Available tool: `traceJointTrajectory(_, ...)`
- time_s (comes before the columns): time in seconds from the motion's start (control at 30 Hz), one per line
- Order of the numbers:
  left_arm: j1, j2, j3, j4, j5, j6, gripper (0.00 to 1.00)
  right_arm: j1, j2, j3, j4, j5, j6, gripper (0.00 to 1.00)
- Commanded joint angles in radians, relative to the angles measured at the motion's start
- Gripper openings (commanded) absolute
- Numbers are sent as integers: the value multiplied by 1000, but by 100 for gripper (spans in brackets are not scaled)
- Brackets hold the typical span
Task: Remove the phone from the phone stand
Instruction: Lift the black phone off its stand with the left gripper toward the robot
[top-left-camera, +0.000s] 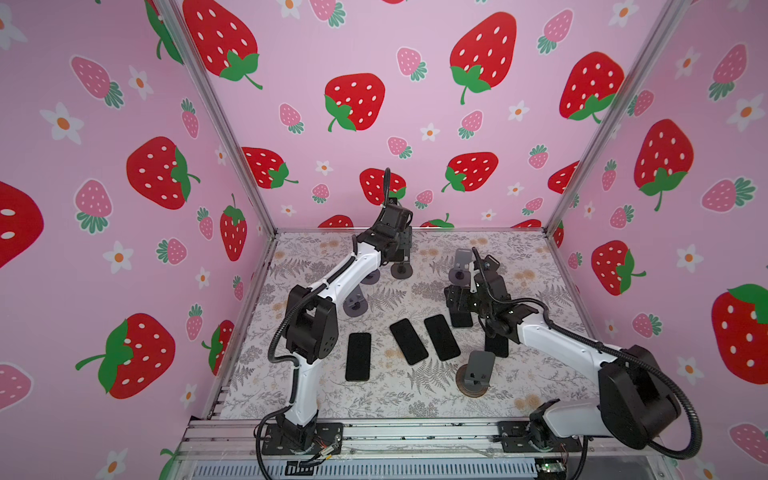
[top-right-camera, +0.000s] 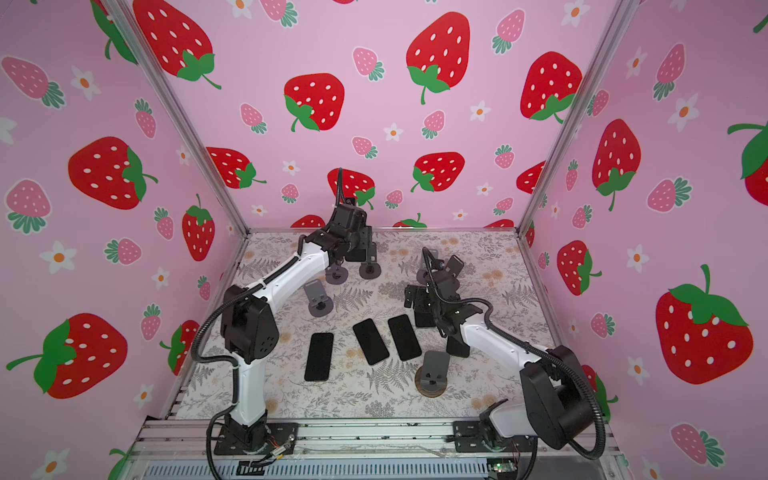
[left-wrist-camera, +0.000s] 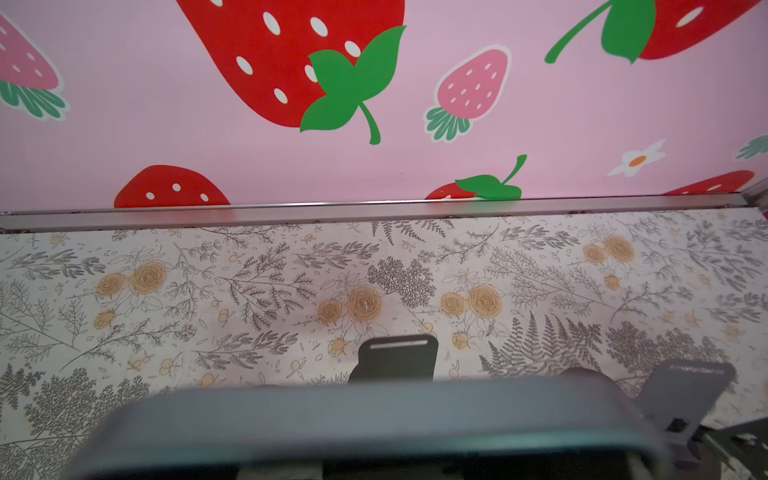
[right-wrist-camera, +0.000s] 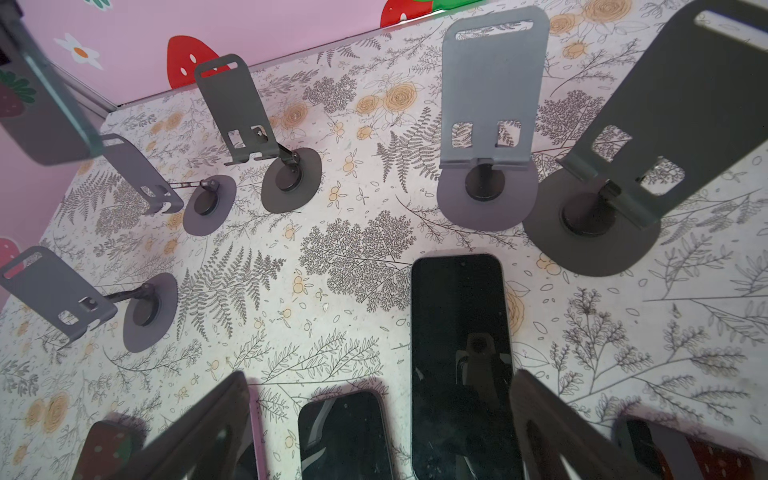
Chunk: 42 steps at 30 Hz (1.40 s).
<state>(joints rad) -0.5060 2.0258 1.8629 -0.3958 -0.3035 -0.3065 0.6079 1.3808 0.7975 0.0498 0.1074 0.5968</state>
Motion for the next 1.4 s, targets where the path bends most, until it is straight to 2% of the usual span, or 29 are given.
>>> traceJointTrajectory(0.0,-6,-110,-88,45,10,-29,69,1,4,24,-18,25,-9,100)
traceJointTrajectory(0.2,-15,-239,-309,28,19,-51,69,1,-8,16,-13,44,-12,100)
traceJointTrajectory(0.37,-17,-269,-436,-18,54,-70,68,1,-9,14,-11,51,-15,100)
traceJointTrajectory(0.53,-22,-277,-540,25,117,-123,68,1,-10,28,-32,52,-19,100)
traceJointTrajectory(1.37,-14,-7,-423,-58,178,-28,69,1,-55,42,-117,95,-29,100)
